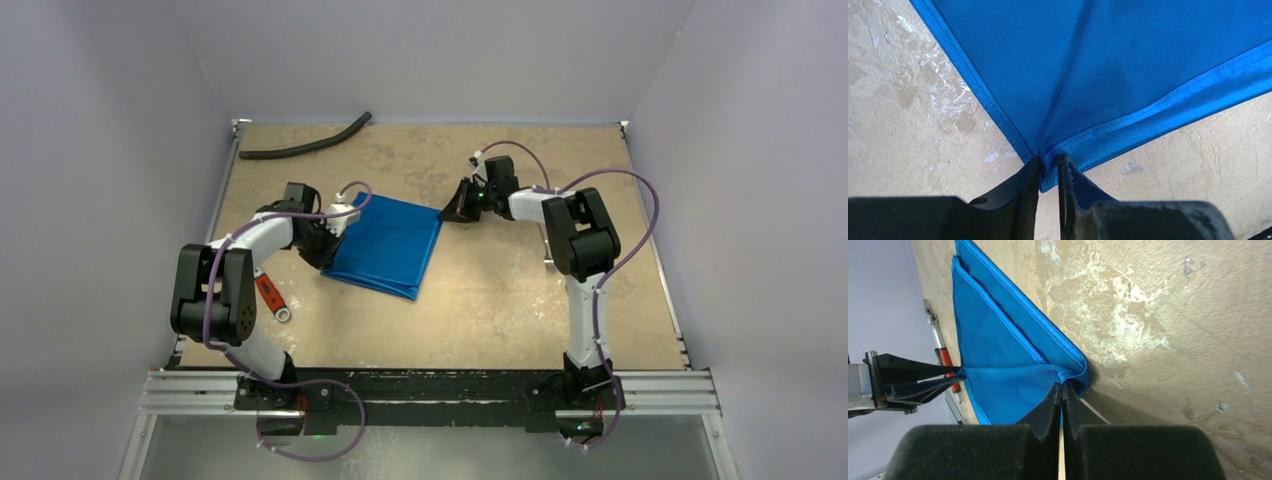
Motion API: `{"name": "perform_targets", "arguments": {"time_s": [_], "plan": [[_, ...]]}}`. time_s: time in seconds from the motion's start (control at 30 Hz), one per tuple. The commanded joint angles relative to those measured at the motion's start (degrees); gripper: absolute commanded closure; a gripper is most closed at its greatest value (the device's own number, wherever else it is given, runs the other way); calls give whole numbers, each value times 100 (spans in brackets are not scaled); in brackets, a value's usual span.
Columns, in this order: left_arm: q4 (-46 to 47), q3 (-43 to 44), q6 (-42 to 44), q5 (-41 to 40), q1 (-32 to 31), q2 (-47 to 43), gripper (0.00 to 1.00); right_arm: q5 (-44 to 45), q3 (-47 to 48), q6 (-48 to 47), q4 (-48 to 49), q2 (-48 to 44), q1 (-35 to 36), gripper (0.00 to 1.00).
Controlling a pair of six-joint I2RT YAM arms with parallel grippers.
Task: Fold the napkin into a case and place the utensils inside
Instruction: Smooth out the upper triangle-folded napkin at the center of the board.
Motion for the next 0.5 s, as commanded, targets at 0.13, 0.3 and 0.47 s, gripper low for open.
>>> {"name": "perform_targets", "arguments": {"time_s": [0.13, 0.3, 0.47], "plan": [[-199, 314, 42, 89, 45, -234, 74, -79, -15, -358, -281, -264, 25, 97], [-833, 1012, -141, 482, 48, -387, 57, 37, 304, -353, -397, -630, 30, 93], [-1220, 1489, -166, 777, 46, -435, 51, -63, 400, -97, -186, -598, 68, 92]]}}
